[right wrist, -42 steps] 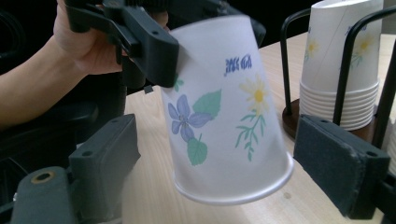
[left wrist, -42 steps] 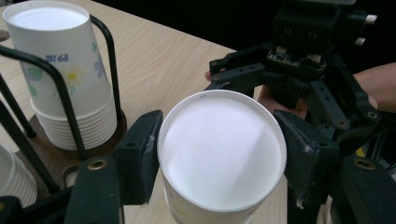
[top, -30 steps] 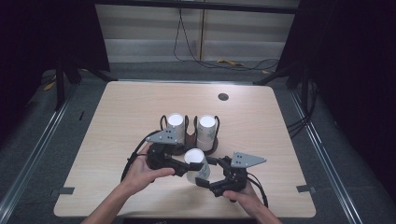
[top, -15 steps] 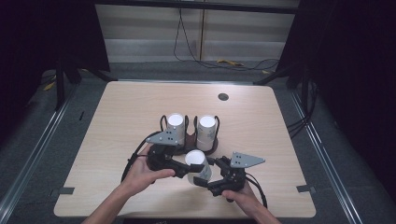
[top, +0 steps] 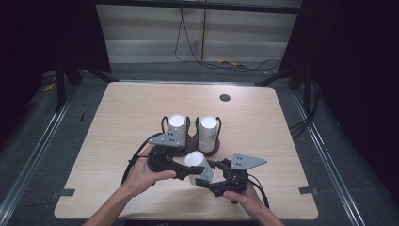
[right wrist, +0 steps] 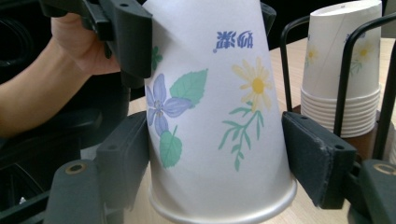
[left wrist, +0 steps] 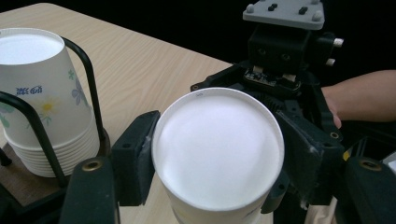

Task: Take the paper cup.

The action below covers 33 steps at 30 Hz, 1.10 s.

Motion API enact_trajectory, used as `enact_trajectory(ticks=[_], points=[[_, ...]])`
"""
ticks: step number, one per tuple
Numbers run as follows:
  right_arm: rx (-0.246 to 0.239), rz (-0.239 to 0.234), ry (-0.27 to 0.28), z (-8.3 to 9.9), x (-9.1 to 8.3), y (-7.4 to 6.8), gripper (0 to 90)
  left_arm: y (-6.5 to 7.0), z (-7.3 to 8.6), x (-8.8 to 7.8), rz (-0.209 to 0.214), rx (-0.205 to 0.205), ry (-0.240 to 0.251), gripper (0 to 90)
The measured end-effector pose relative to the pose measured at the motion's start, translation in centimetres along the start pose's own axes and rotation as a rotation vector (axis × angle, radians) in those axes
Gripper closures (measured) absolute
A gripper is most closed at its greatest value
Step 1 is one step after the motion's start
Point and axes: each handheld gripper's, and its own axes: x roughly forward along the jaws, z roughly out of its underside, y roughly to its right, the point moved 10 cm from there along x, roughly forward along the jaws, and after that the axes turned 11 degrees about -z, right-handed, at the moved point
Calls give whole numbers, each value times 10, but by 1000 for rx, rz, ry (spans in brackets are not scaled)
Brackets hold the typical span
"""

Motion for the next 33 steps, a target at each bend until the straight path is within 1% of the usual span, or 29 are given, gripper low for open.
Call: enact_trajectory(ticks=[3, 5, 7, 9, 12, 13, 14, 15, 17, 20, 21, 23, 24, 25, 27, 29, 31, 33], points=[[-3, 9, -6, -1, -1, 0, 275, -1, 0, 0, -4, -2, -2, 274], [-4, 16, -6, -2, -2, 2, 280, -3, 0, -1, -10, -2, -8, 251], [-11, 25, -12, -2, -3, 3, 283, -3, 1, -2, 0, -12, -10, 234], [-7, 30, -24, -1, -4, 4, 286, -5, 3, -4, -10, -12, -15, 220], [-11, 38, -40, -1, -5, 5, 288, -8, 6, -6, -23, -17, -20, 213], [-19, 42, -51, 0, -5, 6, 288, -9, 7, -7, -38, -17, -21, 213], [-31, 53, -83, 2, -5, 6, 288, -10, 10, -8, -47, -11, -33, 213], [-44, 54, -103, 4, -4, 6, 288, -10, 12, -10, -46, -8, -40, 213], [-39, 46, -116, 6, -3, 6, 288, -12, 13, -12, -53, -21, -36, 213], [-41, 42, -139, 7, -3, 7, 288, -14, 16, -15, -51, -28, -32, 213], [-44, 40, -149, 7, -2, 7, 288, -15, 18, -15, -50, -34, -42, 213], [-60, 47, -170, 7, -2, 9, 288, -19, 19, -14, -58, -52, -43, 214], [-55, 48, -171, 7, -1, 9, 288, -21, 21, -13, -67, -50, -55, 214], [-51, 45, -175, 7, 0, 10, 288, -22, 22, -13, -71, -49, -56, 214], [-58, 46, -192, 10, 1, 11, 288, -23, 24, -15, -72, -52, -53, 214], [-51, 43, -208, 12, 0, 10, 289, -24, 27, -16, -83, -42, -59, 214], [-58, 45, -222, 12, -1, 11, 289, -25, 30, -17, -86, -39, -65, 212], [-56, 44, -225, 12, -1, 11, 289, -28, 33, -18, -99, -33, -72, 211]])
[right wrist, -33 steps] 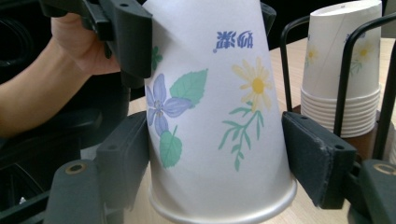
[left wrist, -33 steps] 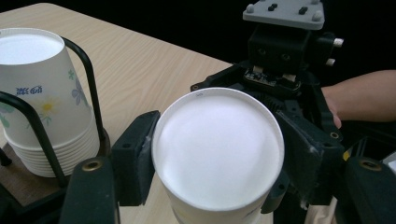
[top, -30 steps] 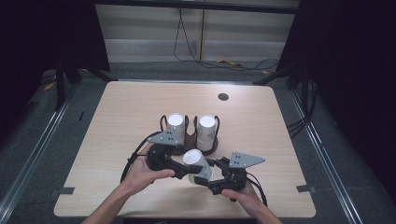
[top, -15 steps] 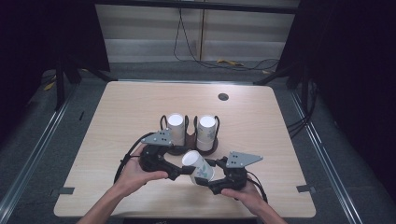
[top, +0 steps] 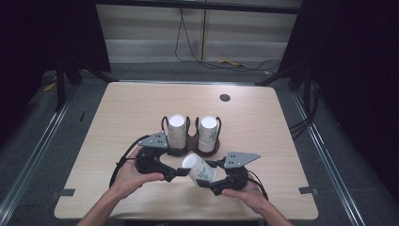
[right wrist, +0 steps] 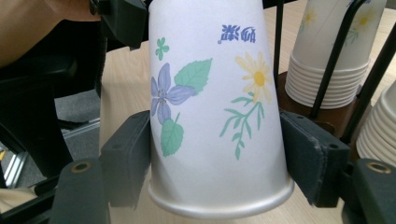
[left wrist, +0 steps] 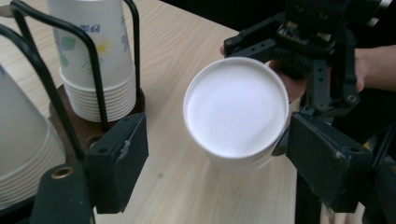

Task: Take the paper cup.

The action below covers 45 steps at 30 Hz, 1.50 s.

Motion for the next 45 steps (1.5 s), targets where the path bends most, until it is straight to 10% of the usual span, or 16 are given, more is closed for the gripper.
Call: enact_trajectory(ticks=[45], points=[[-89, -41, -341, 9, 5, 6, 298, 4, 29, 14, -4, 147, -130, 249]])
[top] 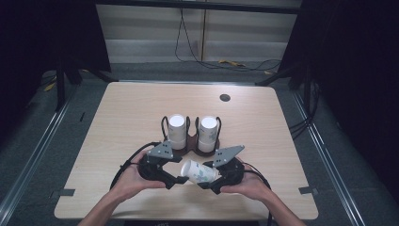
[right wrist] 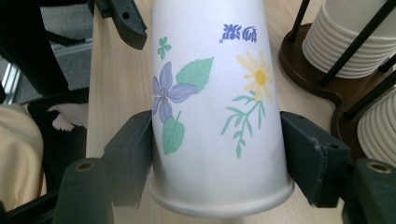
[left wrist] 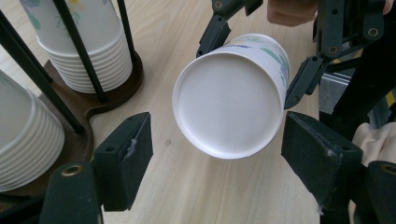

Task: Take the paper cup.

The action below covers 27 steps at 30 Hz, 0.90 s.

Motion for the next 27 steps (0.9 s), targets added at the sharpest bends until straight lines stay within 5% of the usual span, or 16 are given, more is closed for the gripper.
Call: enact_trajectory(ticks=[4, 27], points=[[-13, -4, -34, 1, 0, 0, 298, 4, 3, 3, 13, -6, -25, 150], [-68, -8, -124, 6, 6, -2, 302, 9, 7, 10, 10, 9, -95, 183]])
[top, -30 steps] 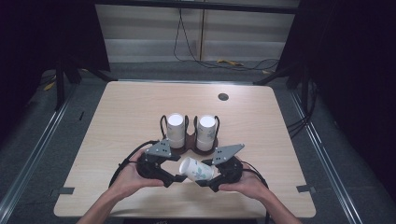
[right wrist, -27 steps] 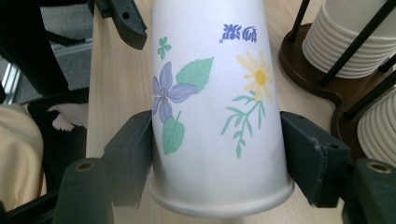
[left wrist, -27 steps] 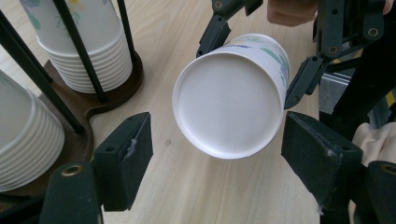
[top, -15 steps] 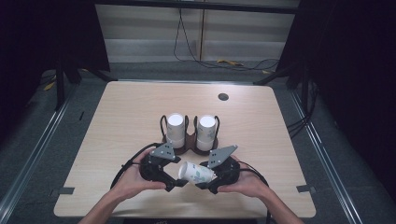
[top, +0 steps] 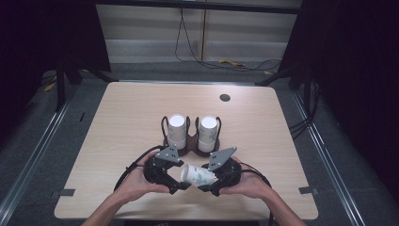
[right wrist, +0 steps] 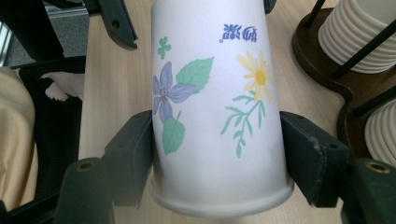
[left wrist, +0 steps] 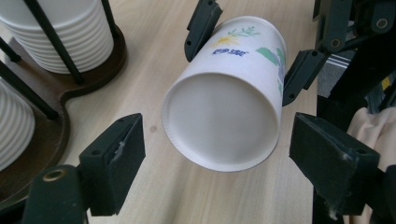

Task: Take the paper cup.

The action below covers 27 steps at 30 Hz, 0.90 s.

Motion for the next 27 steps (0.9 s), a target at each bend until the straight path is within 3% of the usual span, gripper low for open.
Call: enact_trajectory(ticks=[5, 15, 24, 27], points=[[-16, -2, -27, 0, -1, -1, 302, 3, 0, 1, 30, 4, 5, 183], [-33, -11, -77, 3, 4, -4, 301, 4, 7, 6, 35, 24, -36, 245], [-47, -16, -104, 5, 7, -6, 301, 8, 9, 10, 55, 10, -37, 240], [-55, -18, -111, 6, 9, -6, 301, 9, 12, 11, 56, 14, -70, 246]])
